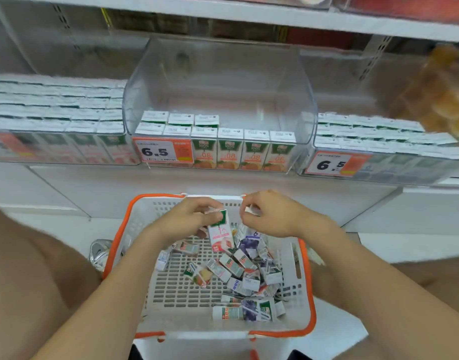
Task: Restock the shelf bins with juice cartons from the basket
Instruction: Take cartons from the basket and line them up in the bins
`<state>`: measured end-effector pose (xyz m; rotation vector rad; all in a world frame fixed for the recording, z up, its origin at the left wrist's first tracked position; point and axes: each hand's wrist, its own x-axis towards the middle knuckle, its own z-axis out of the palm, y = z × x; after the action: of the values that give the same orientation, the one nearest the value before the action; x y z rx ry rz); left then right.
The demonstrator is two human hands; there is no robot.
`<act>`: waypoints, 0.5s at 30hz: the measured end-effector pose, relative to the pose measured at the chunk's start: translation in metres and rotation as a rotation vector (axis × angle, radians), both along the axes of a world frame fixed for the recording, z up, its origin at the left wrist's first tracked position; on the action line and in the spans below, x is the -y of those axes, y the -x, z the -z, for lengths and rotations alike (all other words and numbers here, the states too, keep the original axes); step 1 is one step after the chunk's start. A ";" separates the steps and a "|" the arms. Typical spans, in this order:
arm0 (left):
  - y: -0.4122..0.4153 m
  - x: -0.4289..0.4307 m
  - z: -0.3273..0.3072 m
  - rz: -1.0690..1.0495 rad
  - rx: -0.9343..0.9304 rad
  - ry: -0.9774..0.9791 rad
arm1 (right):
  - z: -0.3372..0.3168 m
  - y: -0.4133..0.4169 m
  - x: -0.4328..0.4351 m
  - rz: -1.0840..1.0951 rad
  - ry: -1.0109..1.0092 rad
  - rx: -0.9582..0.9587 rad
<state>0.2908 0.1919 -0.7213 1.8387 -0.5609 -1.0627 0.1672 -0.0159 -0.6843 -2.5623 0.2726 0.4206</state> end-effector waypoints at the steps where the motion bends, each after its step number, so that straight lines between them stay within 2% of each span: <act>1: 0.001 -0.002 -0.011 -0.004 0.008 0.029 | -0.010 0.002 -0.001 0.006 0.018 0.039; 6: 0.011 -0.004 -0.055 -0.005 0.072 0.131 | -0.050 0.011 -0.004 -0.007 0.021 0.219; 10: 0.021 0.009 -0.090 0.042 0.182 0.212 | -0.081 0.019 -0.005 -0.003 0.179 0.369; 15: 0.032 0.042 -0.129 -0.048 0.320 0.366 | -0.124 0.030 0.015 0.179 0.306 0.579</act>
<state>0.2584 0.1497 -0.5924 1.6899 -0.8350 -0.5866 0.1367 -0.0308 -0.5607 -2.7840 0.3657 -0.4619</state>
